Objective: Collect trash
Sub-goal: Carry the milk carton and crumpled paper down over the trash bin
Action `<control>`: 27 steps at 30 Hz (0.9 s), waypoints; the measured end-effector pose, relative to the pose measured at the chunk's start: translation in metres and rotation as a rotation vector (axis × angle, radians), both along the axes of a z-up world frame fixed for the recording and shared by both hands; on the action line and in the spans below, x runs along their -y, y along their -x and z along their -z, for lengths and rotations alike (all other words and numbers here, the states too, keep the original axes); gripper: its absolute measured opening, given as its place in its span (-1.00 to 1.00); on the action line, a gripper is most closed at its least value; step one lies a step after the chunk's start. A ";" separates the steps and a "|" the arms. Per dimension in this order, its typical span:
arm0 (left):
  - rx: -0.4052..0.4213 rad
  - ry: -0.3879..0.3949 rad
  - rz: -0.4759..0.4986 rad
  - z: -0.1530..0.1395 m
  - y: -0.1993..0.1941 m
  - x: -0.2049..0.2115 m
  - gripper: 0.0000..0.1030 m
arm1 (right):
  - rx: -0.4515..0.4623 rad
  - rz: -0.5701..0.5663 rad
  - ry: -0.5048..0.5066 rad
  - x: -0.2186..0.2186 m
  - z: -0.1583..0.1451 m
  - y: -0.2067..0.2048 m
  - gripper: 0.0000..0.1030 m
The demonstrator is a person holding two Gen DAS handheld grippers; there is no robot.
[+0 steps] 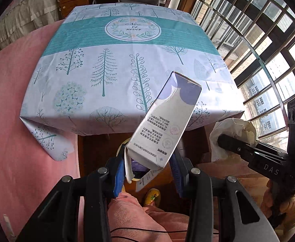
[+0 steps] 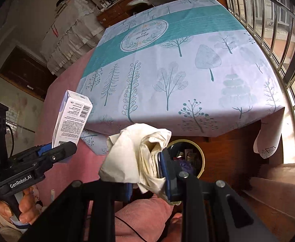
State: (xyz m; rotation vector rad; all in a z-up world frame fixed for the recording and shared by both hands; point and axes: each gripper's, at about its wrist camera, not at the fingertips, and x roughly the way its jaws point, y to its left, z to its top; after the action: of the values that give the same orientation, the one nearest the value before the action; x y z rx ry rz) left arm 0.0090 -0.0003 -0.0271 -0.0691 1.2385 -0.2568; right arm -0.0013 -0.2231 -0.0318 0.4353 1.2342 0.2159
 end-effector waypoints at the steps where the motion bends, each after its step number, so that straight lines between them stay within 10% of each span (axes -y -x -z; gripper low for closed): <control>1: -0.007 -0.005 0.004 0.003 0.004 0.000 -0.26 | -0.011 0.000 -0.004 -0.002 0.004 0.004 -0.54; 13: -0.153 -0.014 0.048 0.100 0.014 -0.006 -0.26 | -0.185 0.047 -0.016 -0.031 0.106 0.016 -0.54; 27: -0.264 0.007 0.097 0.289 -0.016 0.016 -0.25 | -0.358 0.233 -0.007 -0.021 0.291 0.005 -0.50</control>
State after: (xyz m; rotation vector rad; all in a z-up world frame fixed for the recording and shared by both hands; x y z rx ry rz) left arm 0.0254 -0.0164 -0.3164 -0.0501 1.5060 -0.3440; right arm -0.0066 -0.2020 -0.3224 0.6381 1.5187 -0.0614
